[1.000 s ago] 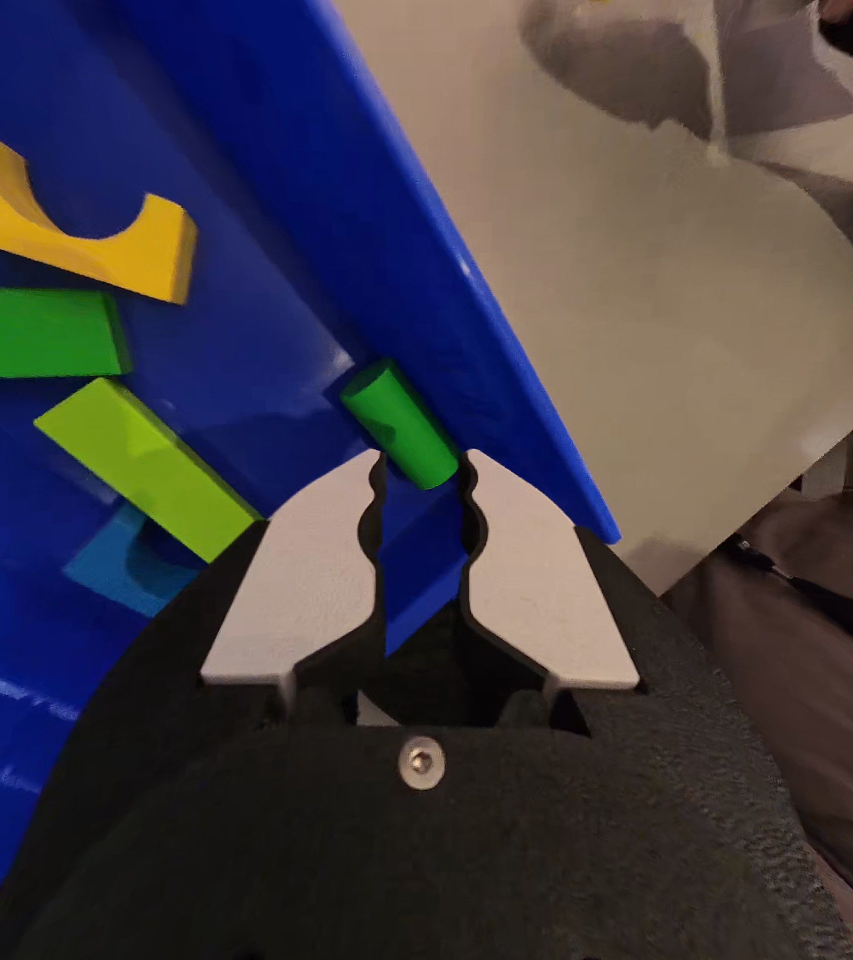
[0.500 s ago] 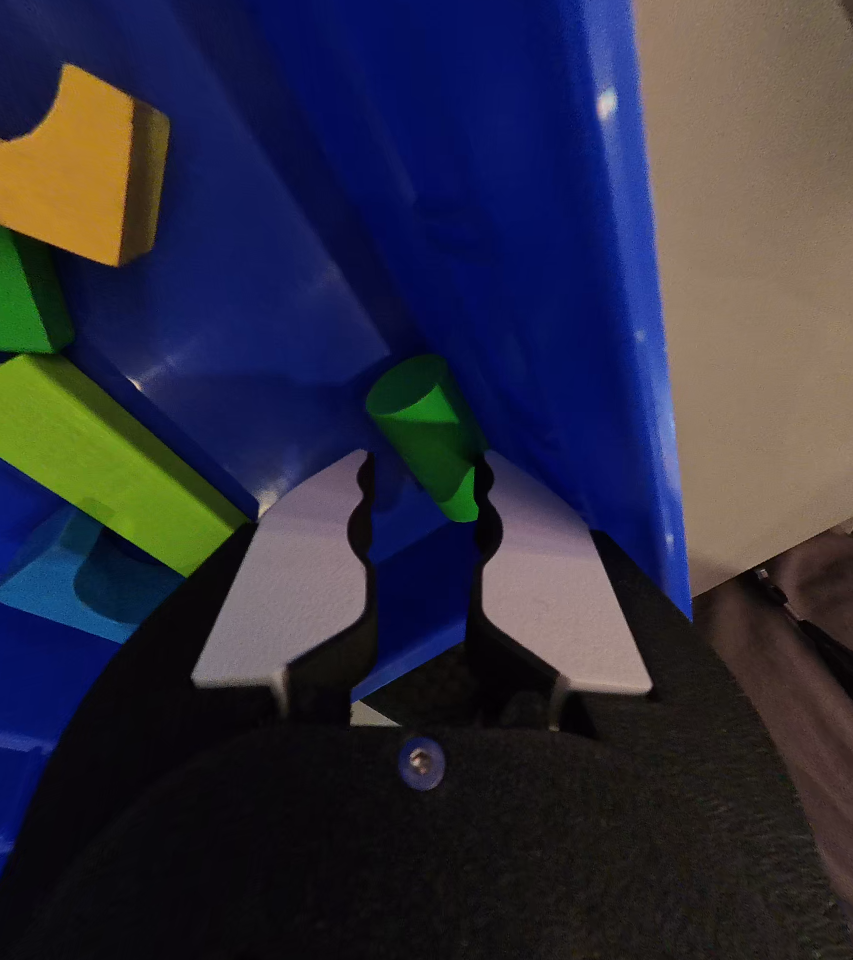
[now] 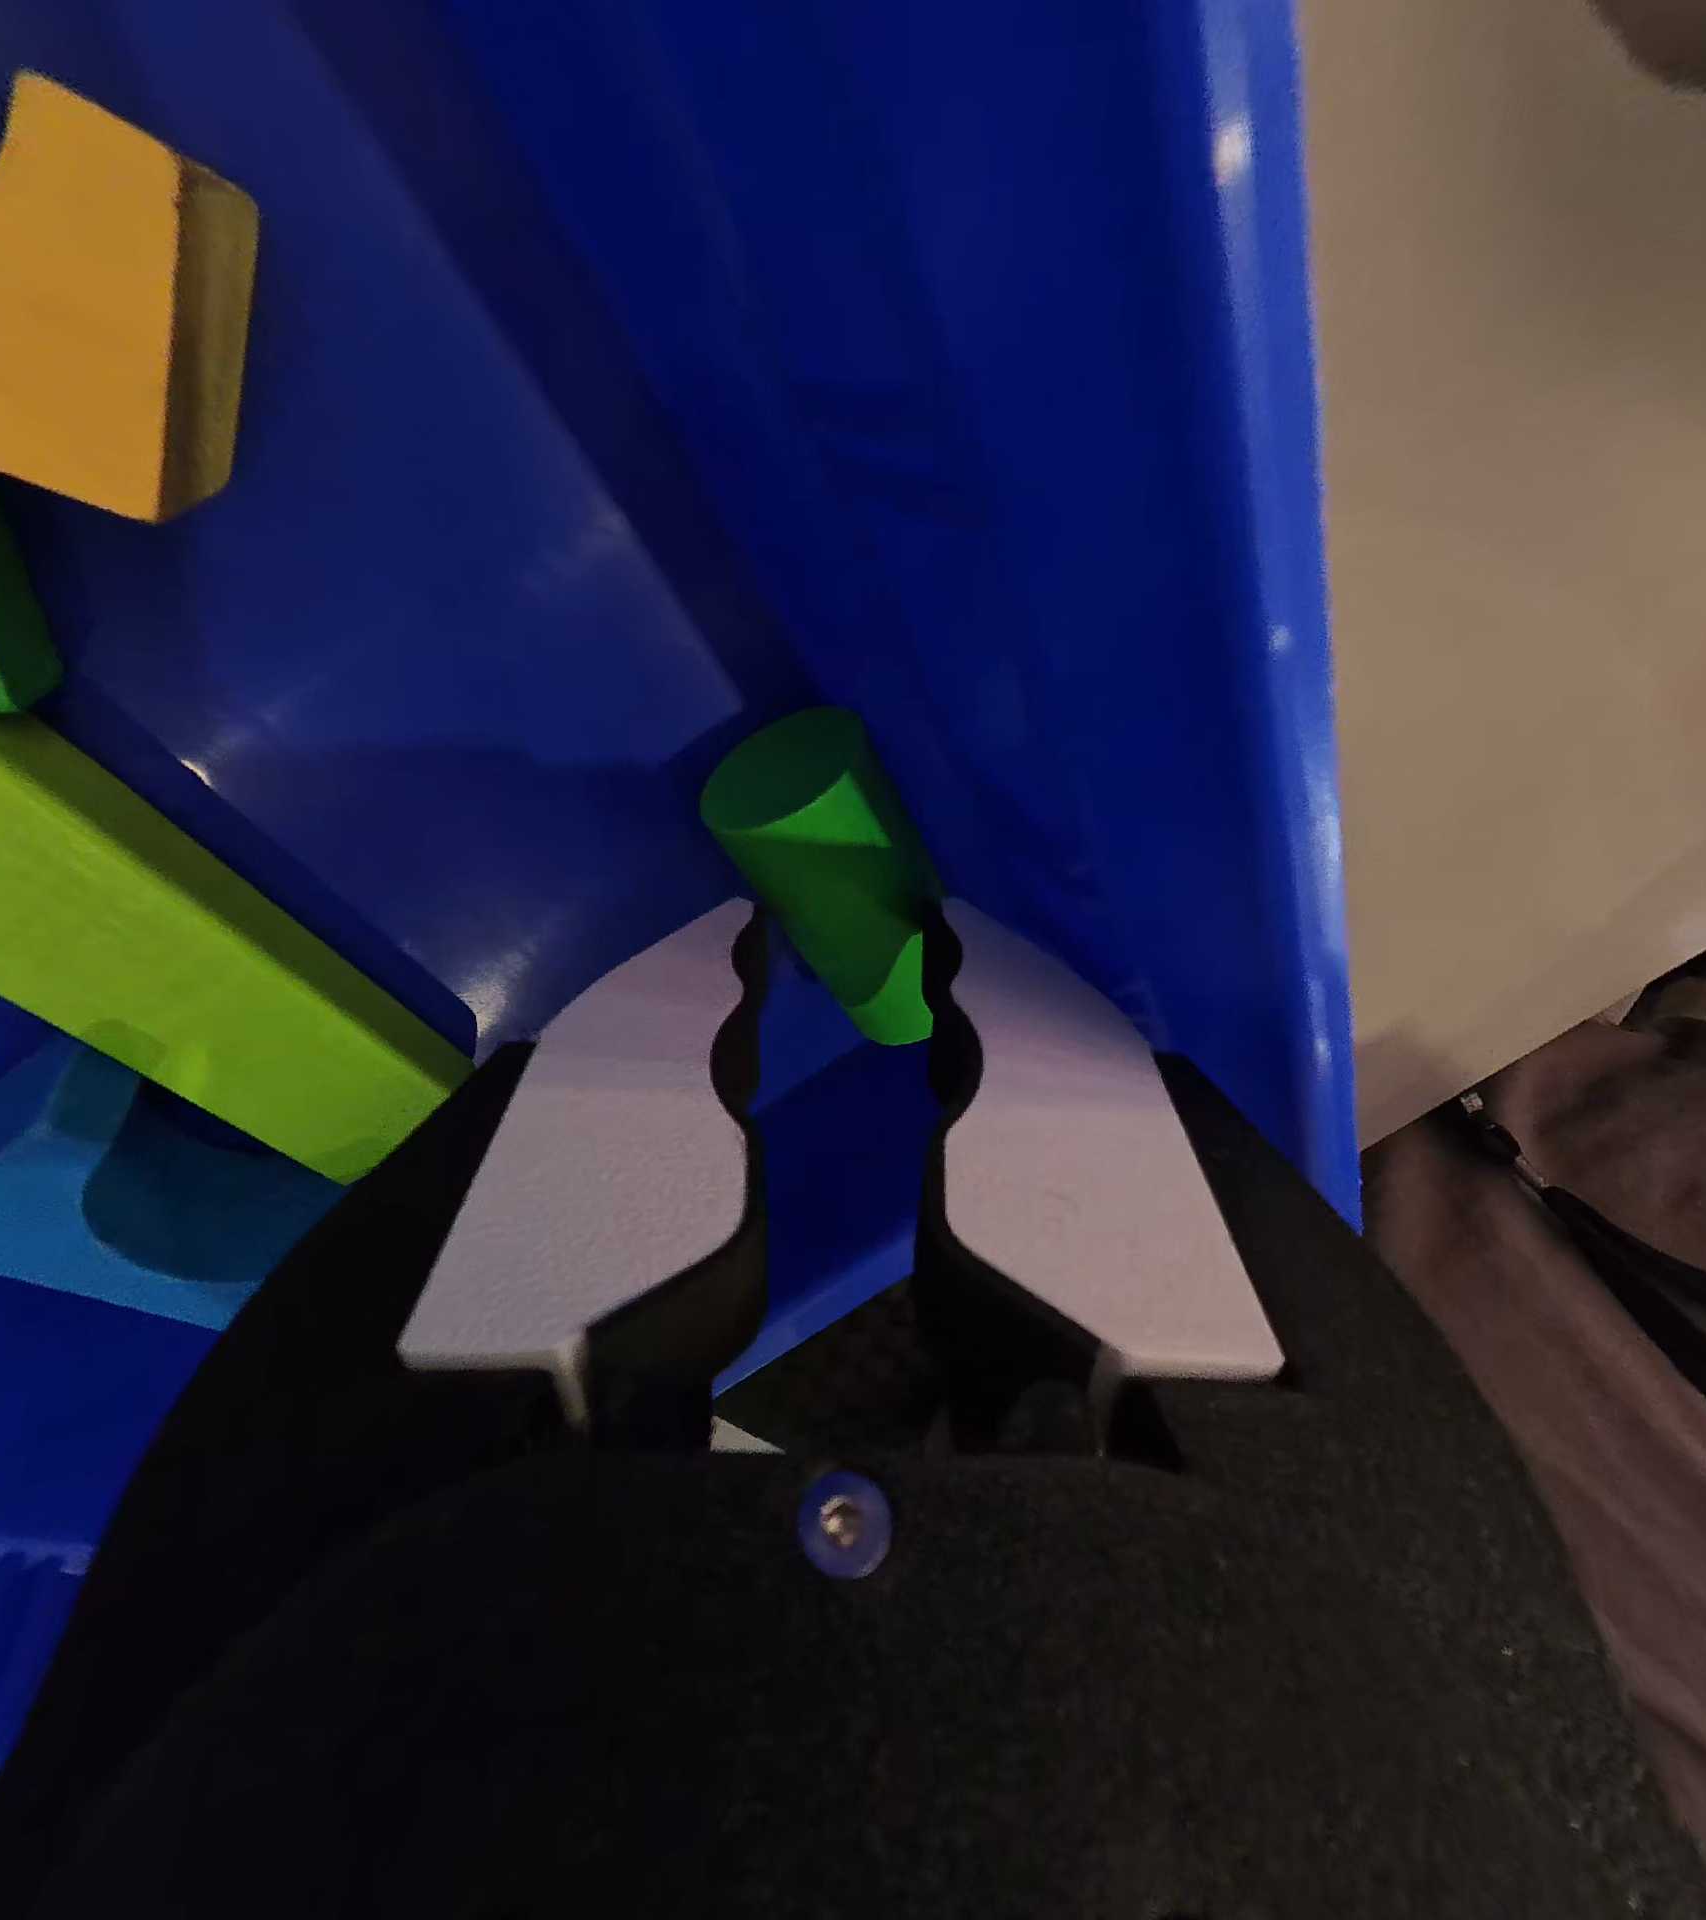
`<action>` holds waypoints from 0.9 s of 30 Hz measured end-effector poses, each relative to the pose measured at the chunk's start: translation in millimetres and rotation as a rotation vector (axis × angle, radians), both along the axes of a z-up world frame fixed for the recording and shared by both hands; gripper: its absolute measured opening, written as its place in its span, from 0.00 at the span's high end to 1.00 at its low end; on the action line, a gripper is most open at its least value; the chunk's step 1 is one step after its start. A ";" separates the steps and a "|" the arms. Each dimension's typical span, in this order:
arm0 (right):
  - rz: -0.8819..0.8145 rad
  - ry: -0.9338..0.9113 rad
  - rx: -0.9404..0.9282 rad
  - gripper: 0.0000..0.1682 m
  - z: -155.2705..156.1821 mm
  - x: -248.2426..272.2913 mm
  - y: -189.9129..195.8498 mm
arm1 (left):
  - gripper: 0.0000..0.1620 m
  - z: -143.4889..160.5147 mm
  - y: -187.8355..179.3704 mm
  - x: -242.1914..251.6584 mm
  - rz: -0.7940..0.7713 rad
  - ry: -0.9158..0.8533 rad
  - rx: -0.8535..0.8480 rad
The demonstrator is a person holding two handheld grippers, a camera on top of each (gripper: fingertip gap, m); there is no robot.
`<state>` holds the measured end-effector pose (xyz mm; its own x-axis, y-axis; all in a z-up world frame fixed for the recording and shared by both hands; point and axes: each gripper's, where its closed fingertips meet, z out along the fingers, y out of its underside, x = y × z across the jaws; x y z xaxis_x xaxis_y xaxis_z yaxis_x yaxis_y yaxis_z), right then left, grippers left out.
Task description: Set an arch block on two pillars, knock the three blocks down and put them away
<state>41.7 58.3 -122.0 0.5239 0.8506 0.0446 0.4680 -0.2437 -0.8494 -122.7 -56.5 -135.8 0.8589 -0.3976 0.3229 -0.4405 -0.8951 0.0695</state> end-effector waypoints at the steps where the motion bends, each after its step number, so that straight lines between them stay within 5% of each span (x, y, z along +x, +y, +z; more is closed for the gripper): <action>1: 0.004 0.011 0.018 0.68 5.8 0.0 -0.8 | 0.83 0.3 -0.6 -0.8 0.004 -0.004 -0.004; 10: -0.007 0.002 0.015 0.68 8.5 7.6 -1.3 | 0.85 4.7 4.5 -17.5 0.094 0.010 0.011; 16: -0.007 -0.022 0.030 0.68 9.2 9.9 -1.7 | 0.71 -12.0 -3.5 -12.2 0.020 0.141 -0.038; 20: -0.005 -0.014 0.031 0.68 12.3 11.0 -2.6 | 0.79 -21.3 -5.3 -23.5 -0.037 0.284 -0.048; 27: 0.001 -0.019 0.046 0.68 16.4 13.4 -3.2 | 0.79 6.4 16.9 -39.0 0.005 0.211 0.120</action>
